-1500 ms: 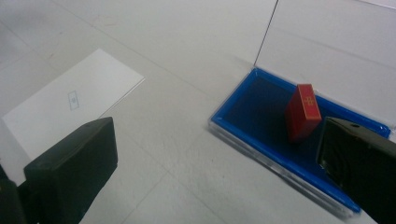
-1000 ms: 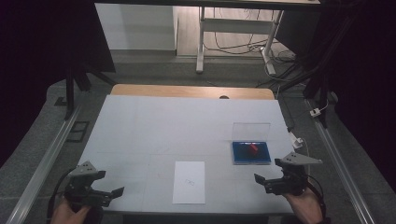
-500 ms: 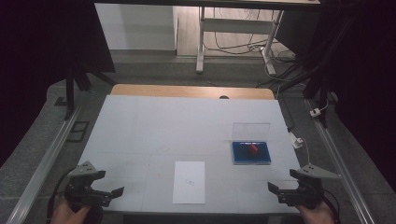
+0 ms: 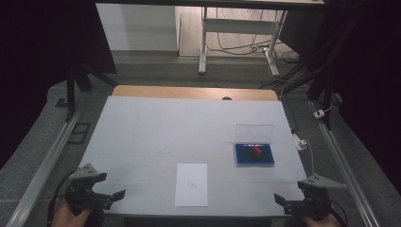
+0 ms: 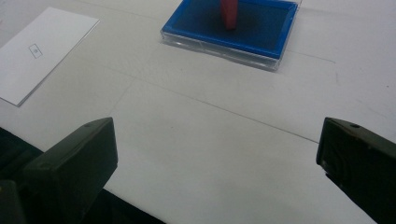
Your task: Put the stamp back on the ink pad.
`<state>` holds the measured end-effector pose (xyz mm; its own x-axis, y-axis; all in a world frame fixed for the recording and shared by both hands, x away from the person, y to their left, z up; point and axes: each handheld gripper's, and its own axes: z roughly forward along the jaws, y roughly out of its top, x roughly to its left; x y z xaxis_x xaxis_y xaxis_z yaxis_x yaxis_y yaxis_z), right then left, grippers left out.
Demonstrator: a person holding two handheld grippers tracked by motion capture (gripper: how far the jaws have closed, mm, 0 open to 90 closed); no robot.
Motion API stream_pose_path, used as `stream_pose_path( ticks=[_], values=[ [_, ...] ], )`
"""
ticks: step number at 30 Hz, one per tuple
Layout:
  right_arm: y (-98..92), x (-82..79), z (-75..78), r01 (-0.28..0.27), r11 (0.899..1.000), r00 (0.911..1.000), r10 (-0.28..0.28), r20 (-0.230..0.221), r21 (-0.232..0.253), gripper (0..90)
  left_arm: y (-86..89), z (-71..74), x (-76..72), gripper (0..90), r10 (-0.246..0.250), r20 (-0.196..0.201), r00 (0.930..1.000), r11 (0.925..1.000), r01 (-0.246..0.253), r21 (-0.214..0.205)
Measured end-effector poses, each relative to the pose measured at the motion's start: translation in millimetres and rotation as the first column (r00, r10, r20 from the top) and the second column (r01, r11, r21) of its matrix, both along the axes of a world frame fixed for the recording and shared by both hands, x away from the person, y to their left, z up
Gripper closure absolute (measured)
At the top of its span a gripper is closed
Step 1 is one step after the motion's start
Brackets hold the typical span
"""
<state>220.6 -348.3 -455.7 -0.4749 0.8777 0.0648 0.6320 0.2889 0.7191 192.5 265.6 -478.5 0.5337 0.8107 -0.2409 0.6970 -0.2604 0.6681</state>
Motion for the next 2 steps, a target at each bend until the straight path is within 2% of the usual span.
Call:
stream_pose_path(
  ticks=[2],
  values=[
    [0.2,0.1,-0.4,0.001,1.0,1.0,-0.001,-0.002,-0.004,0.0,-0.5,0.3,0.6,1.5,0.002,0.0,1.0,1.0,-0.002,-0.001]
  ],
)
